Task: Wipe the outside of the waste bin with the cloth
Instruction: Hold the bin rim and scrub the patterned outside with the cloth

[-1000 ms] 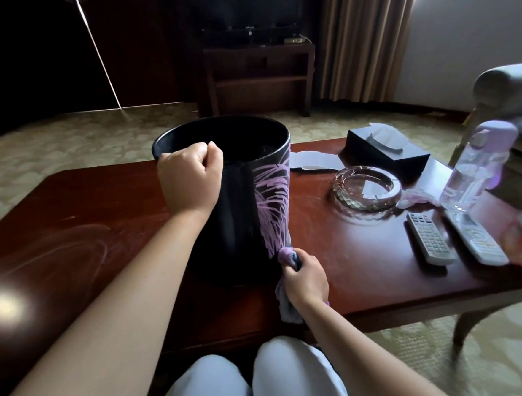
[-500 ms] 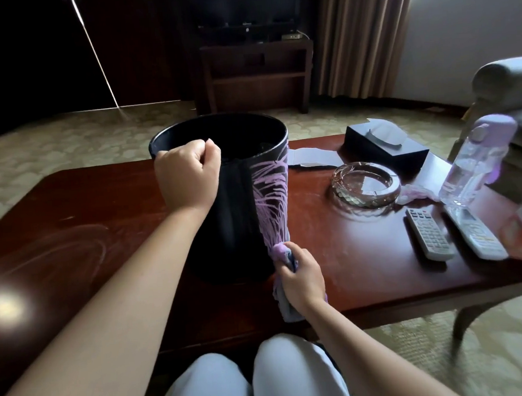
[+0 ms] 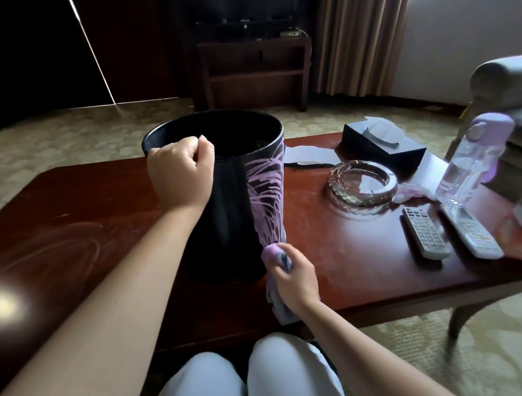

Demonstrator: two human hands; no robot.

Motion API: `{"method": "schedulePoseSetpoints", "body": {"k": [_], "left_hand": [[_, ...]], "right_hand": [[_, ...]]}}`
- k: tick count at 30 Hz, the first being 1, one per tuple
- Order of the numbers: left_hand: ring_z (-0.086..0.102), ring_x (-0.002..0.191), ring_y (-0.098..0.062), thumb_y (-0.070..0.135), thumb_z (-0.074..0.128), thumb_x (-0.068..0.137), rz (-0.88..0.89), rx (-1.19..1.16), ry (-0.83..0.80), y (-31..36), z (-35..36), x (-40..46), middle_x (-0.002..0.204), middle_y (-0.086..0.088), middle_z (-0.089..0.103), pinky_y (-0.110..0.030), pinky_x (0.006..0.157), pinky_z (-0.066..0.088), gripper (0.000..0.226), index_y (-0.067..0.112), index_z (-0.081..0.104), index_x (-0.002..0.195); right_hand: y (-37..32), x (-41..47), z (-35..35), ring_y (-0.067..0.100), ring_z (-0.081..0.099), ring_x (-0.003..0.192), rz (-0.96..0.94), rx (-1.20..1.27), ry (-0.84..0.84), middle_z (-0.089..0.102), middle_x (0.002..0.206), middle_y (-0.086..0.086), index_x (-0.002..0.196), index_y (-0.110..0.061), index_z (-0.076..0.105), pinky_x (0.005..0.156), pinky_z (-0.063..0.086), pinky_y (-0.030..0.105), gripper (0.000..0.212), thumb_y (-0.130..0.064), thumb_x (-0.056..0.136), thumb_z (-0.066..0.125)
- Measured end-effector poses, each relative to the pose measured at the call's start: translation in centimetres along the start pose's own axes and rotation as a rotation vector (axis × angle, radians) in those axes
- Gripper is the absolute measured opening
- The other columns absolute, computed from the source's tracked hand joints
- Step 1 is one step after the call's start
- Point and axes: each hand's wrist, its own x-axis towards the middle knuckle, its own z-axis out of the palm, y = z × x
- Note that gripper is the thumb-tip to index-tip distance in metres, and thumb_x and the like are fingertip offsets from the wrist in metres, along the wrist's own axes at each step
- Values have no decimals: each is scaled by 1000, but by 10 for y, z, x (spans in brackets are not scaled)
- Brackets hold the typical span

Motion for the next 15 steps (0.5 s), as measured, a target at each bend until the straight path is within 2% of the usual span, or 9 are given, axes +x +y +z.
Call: {"method": "schedulePoseSetpoints", "body": {"k": [2,3,6,8,12,13,15], "left_hand": [[24,40,-20,25,44,85,-1,-8,-7,-1,-1,1,41,11,16,-29,54,22,43,18,22,48],[24,40,-20,25,44,85,-1,-10,-8,-1,-1,1,40,11,17,-29,54,23,43,17,23,48],[25,40,-19,25,44,86,-3,-10,3,0,0,0,40,7,18,-30,51,26,44,15,25,48],[25,39,-20,25,44,86,-5,-13,17,0,1,-1,41,5,20,-32,52,32,44,15,25,48],[24,40,-19,25,44,86,4,-10,19,0,-1,1,41,11,16,-34,53,36,44,16,24,48],[23,40,-18,25,44,86,10,-8,21,0,-1,1,41,11,16,-34,53,36,44,16,24,48],[23,40,-18,25,44,86,14,-9,28,1,0,0,41,11,16,-34,52,35,44,15,25,48]], "right_hand": [[0,8,2,4,62,84,155,138,98,68,90,-12,98,-38,65,75,47,23,16,-30,84,64],[-1,9,4,3,62,86,152,154,125,68,92,-12,100,-37,65,76,46,21,17,-29,84,64],[-2,1,7,4,57,81,-70,87,88,63,88,-7,104,-27,68,72,41,10,25,-15,82,69],[1,-3,8,6,56,79,-142,61,69,61,86,-5,105,-23,68,71,41,11,26,-13,81,69],[4,8,9,9,61,89,80,144,162,66,95,-8,102,-32,66,80,47,23,20,-23,84,65],[3,7,10,10,61,89,37,132,165,65,95,-8,102,-32,65,80,46,23,21,-22,84,64],[-1,0,10,8,59,84,-166,63,106,62,91,-8,102,-29,65,76,44,18,23,-21,81,64]]}}
